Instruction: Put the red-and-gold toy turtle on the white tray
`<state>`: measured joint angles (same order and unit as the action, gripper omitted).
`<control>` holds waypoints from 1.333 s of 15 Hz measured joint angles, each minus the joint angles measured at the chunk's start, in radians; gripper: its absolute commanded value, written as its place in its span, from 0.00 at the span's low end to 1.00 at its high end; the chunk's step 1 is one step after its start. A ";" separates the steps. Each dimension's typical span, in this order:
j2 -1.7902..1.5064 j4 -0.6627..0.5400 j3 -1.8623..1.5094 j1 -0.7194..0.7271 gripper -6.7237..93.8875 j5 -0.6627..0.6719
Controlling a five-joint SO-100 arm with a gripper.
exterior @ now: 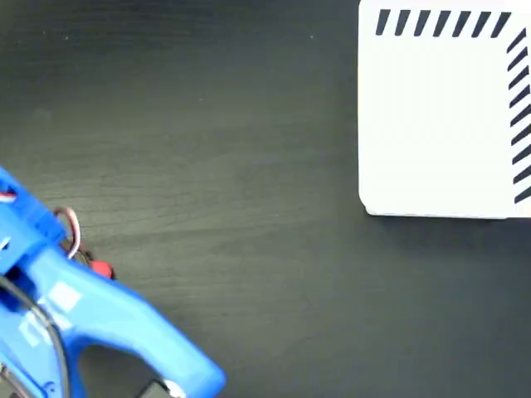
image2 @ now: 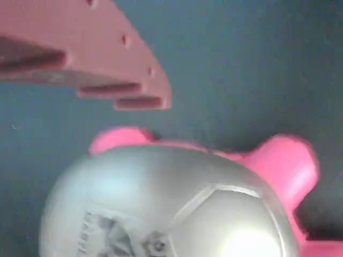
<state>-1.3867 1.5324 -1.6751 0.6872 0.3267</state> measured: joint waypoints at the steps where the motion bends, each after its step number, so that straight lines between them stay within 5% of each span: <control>1: 0.014 -0.017 -0.012 -0.003 0.86 0.000; 8: 0.031 -0.138 -0.140 -0.005 0.85 0.000; 13: 0.031 -0.184 -0.166 -0.005 0.68 -0.011; 15: 0.031 -0.184 -0.166 -0.005 0.54 -0.011; 18: 0.029 -0.206 -0.163 -0.003 0.14 -0.015; 20: 0.029 -0.206 -0.161 -0.003 0.07 -0.031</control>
<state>-1.3576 1.3269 -1.8362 0.6842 0.2961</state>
